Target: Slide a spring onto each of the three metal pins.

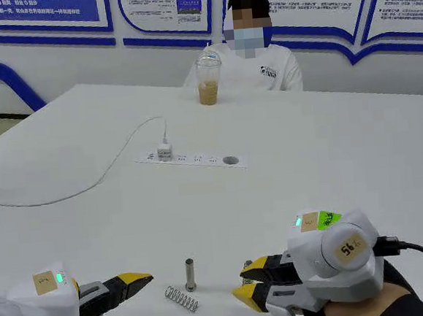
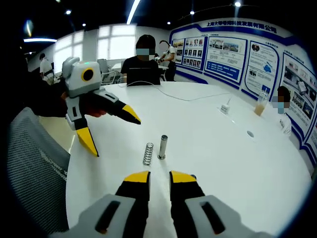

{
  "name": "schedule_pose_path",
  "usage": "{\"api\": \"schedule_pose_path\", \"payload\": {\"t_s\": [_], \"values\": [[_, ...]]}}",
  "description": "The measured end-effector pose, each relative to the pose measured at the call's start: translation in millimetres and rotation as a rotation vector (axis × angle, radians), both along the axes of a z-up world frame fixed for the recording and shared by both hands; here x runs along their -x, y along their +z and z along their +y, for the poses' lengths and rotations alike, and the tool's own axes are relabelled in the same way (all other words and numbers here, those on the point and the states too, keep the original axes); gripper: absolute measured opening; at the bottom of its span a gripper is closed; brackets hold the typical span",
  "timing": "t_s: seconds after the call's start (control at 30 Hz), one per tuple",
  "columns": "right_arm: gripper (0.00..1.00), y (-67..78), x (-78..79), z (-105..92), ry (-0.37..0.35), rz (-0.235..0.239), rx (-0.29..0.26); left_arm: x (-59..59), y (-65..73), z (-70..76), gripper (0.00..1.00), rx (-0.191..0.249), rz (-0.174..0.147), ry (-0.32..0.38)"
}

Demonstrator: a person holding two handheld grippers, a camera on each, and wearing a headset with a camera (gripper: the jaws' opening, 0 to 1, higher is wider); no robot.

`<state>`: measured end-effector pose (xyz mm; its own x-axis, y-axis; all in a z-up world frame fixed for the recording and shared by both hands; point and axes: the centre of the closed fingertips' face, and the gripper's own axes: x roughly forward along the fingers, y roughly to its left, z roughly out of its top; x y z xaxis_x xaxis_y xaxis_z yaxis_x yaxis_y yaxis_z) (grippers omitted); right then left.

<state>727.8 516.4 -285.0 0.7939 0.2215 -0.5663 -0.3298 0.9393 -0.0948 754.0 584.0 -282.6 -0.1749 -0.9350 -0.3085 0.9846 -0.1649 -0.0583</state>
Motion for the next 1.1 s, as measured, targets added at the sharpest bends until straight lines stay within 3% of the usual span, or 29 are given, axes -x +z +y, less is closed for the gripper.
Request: {"api": "schedule_pose_path", "payload": {"t_s": [0.23, 0.5, 0.77, 1.1], "values": [[0.16, -4.4, -12.4, 13.5, 0.027, 0.000, -0.015, -0.7, 0.7, 0.5, 0.66, -0.002, -0.002, 0.001], [0.16, -20.8, -21.7, 29.7, 0.052, 0.020, -0.019, -0.6, 0.3, 1.8, 0.66, -0.008, -0.004, 0.004], [0.16, -31.6, -34.4, 35.8, 0.040, 0.026, -0.032, -0.3, -0.3, 4.2, 0.66, -0.013, -0.003, 0.006], [0.16, -49.9, -41.8, 35.5, 0.006, 0.068, -0.044, -1.2, -1.2, 6.2, 0.66, -0.016, -0.003, 0.009]]}}
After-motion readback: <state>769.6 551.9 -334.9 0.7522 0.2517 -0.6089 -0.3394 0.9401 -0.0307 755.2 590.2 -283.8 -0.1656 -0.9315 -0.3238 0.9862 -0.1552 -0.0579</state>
